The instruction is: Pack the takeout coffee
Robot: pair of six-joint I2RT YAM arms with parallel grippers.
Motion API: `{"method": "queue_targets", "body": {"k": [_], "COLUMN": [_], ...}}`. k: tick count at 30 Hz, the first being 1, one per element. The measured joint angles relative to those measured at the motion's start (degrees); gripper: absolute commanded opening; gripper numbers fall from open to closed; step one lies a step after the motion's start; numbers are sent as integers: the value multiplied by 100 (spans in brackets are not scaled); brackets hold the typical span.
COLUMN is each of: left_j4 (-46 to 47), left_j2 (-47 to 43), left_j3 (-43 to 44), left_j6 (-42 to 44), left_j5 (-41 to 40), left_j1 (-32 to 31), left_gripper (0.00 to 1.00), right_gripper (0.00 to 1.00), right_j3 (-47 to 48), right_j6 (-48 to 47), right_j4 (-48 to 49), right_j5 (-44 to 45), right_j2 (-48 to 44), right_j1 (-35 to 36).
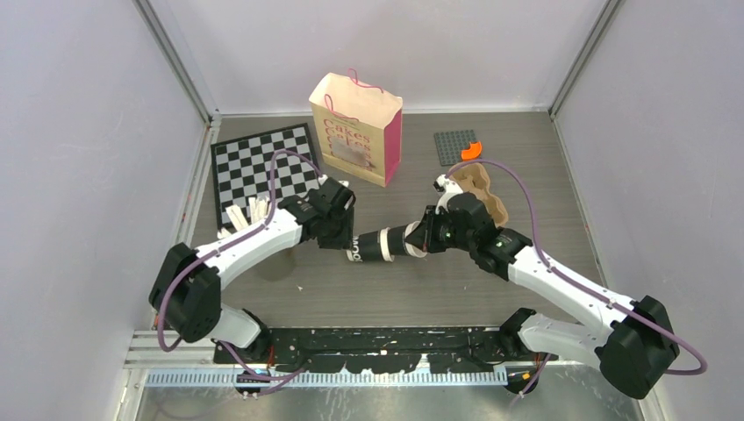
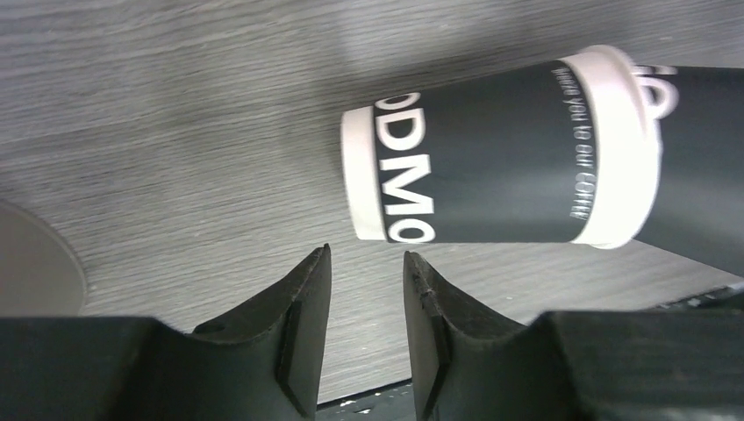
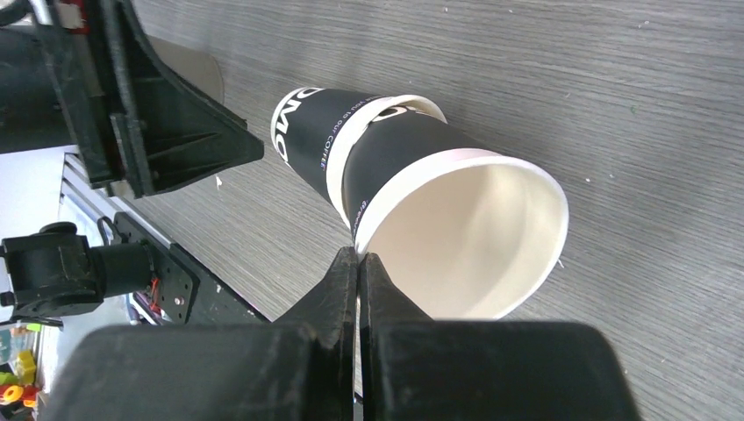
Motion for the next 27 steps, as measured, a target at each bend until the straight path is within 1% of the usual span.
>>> {"method": "queue_targets", "body": {"k": [3, 5, 9, 12, 15, 20, 22, 27], "left_j4": [-136, -136, 72, 232, 219, -155, -295, -791], "left_j2": [238, 267, 184, 125, 151, 750, 1088, 1908], "left_j3": [4, 4, 4, 63, 319, 1510, 1976, 2791], "left_j6": [39, 107, 181, 238, 295, 332, 337, 328], "left_j5": [-153, -138, 223, 481, 431, -234, -507, -1075], "left_j1": [0, 0, 0, -33, -157, -684, -890, -1257], "left_gripper": [37, 40, 43, 45, 45, 46, 48, 49], "right_gripper": [0, 0, 0, 0, 0, 0, 0, 0], "right_j3": [0, 0, 48, 260, 603, 1060, 1097, 1123], "right_j6": [2, 0, -33, -114, -232, -393, -411, -487], "right_j4": [28, 28, -7, -341, -951, -1998, -2319, -3014], "right_j5": [11, 52, 116, 225, 588, 1362, 1578, 1967], "right_j2": [61, 63, 66, 129, 190, 157, 90, -175], "right_j1": [2, 2, 2, 2, 9, 9, 9, 11]}}
